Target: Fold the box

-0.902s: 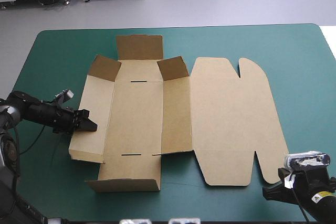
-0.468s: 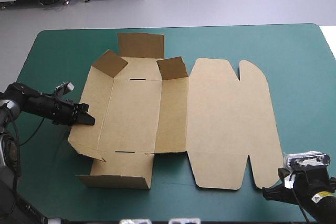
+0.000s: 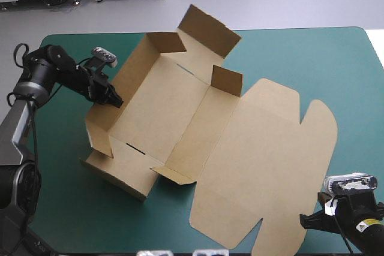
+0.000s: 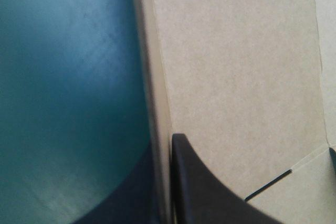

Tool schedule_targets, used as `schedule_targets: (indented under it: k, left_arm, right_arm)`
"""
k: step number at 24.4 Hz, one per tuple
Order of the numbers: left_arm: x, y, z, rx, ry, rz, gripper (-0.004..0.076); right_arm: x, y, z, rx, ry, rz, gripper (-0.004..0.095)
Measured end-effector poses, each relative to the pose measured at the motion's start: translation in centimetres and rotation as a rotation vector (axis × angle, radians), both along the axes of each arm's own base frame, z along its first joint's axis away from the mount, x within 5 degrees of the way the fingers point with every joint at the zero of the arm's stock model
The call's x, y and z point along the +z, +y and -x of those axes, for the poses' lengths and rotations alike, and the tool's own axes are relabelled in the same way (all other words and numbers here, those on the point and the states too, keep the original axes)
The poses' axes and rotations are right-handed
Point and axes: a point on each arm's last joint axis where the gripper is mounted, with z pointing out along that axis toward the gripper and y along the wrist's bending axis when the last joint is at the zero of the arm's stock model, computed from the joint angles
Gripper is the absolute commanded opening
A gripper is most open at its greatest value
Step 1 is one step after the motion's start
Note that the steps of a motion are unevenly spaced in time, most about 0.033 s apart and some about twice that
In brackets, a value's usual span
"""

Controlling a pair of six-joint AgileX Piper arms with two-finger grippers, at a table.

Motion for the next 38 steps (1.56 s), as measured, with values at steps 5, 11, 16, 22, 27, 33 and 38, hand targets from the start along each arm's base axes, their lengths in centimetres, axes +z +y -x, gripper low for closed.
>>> schedule_targets:
  k: [5, 11, 16, 22, 27, 33, 38]
  left_arm:
    - [4.7, -4.9, -0.6, -0.149, -0.247, -0.133, -0.0009]
    - [8.5, -11.2, 0.5, -0.346, -0.543, -0.377, -0.0009]
    - [9.4, -17.1, 2.9, -0.513, -0.712, -0.45, -0.0009]
    - [9.7, -21.6, 5.8, -0.631, -0.796, -0.383, -0.0008]
    - [8.2, -21.5, 5.5, -0.649, -0.72, -0.411, -0.0009]
    - [5.4, -22.4, 5.1, -0.65, -0.764, -0.459, -0.0009]
    - [3.7, -24.4, 6.5, -0.597, -0.843, -0.538, -0.0009]
  right_arm:
    - [0.0, 0.0, 0.0, 0.0, 0.0, 0.0, -0.0018]
    - [0.0, 0.0, 0.0, 0.0, 0.0, 0.0, -0.0018]
    - [0.0, 0.0, 0.0, 0.0, 0.0, 0.0, -0.0018]
    - [0.0, 0.0, 0.0, 0.0, 0.0, 0.0, -0.0018]
    - [0.0, 0.0, 0.0, 0.0, 0.0, 0.0, -0.0018]
    - [0.0, 0.0, 0.0, 0.0, 0.0, 0.0, -0.0018]
    - [0.0, 0.0, 0.0, -0.011, 0.001, -0.012, -0.0017]
